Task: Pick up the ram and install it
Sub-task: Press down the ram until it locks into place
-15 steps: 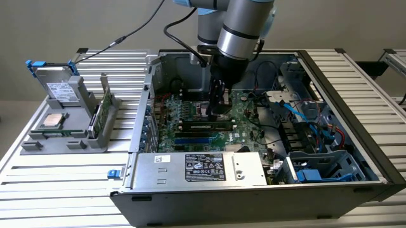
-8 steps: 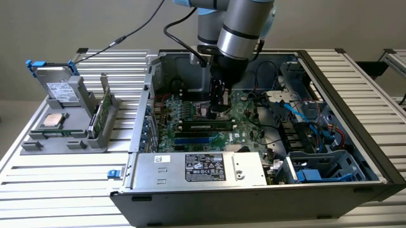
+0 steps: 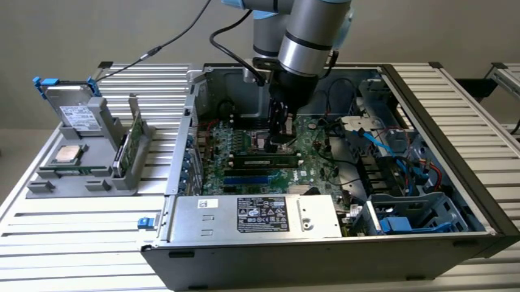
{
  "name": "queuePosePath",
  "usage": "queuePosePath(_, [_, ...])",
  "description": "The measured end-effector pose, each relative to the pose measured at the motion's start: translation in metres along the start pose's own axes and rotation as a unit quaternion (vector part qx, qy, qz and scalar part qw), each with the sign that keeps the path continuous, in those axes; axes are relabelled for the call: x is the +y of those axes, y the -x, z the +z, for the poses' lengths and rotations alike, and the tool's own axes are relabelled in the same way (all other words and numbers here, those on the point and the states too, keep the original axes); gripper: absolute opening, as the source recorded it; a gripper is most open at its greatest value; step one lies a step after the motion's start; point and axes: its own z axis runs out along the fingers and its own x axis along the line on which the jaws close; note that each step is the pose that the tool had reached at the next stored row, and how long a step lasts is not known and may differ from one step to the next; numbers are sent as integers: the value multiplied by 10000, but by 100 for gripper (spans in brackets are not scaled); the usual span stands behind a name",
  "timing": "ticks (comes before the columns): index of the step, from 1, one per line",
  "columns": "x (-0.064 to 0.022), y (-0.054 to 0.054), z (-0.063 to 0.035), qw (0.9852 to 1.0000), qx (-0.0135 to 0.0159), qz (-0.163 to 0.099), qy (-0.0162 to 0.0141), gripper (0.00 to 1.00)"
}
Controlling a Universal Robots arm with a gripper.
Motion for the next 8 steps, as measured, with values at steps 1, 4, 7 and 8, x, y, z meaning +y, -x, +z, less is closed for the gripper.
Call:
queuePosePath(1, [0,0,0,10000,0,0,0,10])
queuePosePath(4, [0,0,0,10000,0,0,0,10])
queuePosePath(7, [0,0,0,10000,0,0,0,10])
queuePosePath(8, [4,2,0,10000,2,4,-25,10])
